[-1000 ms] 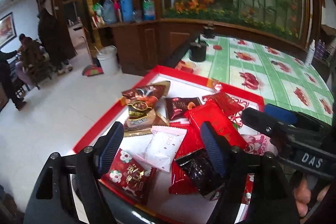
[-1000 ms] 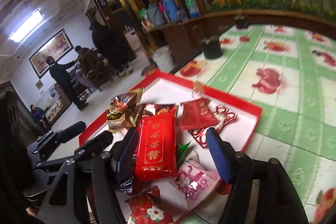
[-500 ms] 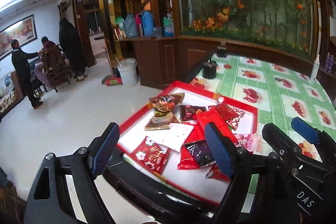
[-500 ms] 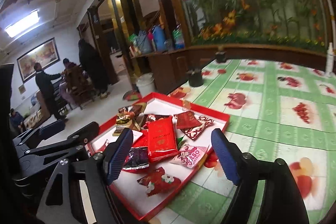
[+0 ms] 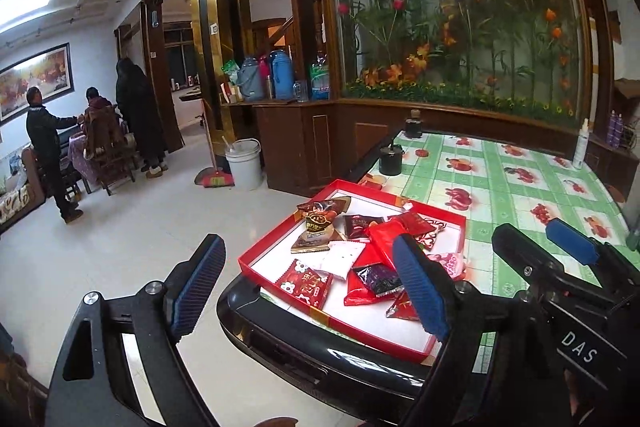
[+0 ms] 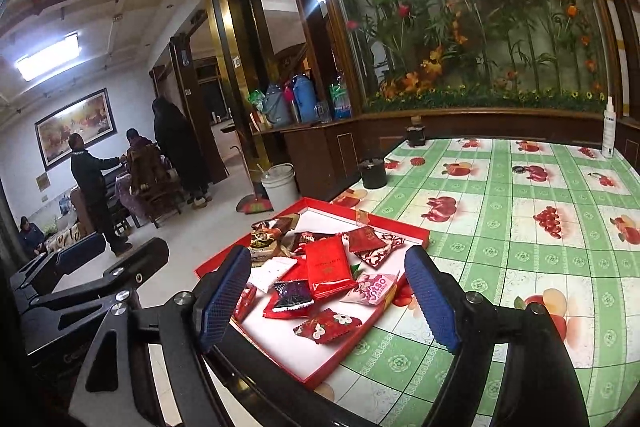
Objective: Organize snacks
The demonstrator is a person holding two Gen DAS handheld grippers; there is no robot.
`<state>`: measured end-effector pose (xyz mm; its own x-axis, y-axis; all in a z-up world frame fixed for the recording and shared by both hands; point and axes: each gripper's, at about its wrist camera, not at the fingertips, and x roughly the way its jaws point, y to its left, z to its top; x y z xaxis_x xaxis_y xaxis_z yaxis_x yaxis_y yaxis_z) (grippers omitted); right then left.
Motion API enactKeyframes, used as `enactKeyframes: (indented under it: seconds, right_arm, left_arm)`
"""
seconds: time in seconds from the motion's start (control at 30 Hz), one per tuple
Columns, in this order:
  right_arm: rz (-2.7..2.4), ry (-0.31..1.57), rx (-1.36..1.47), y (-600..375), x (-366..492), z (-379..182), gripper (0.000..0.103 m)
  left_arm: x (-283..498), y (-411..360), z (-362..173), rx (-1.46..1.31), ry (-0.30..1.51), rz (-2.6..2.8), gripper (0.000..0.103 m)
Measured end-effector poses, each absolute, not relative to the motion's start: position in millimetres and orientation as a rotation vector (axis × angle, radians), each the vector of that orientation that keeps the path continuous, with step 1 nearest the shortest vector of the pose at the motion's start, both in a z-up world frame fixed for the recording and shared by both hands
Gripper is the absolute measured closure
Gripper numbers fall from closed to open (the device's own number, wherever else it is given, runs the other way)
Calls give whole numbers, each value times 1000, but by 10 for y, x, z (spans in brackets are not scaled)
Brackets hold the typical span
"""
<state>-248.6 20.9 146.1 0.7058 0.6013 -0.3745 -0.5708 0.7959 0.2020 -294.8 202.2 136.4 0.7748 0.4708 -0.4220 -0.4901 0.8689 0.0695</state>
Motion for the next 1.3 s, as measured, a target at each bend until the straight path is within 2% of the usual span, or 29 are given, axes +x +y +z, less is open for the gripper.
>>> enactKeyframes:
  seconds: [1.3]
  right_arm:
    - [667, 482, 69, 281, -2232, 1388, 22]
  left_arm:
    - [-2851, 2176, 1315, -70, 462, 587, 17]
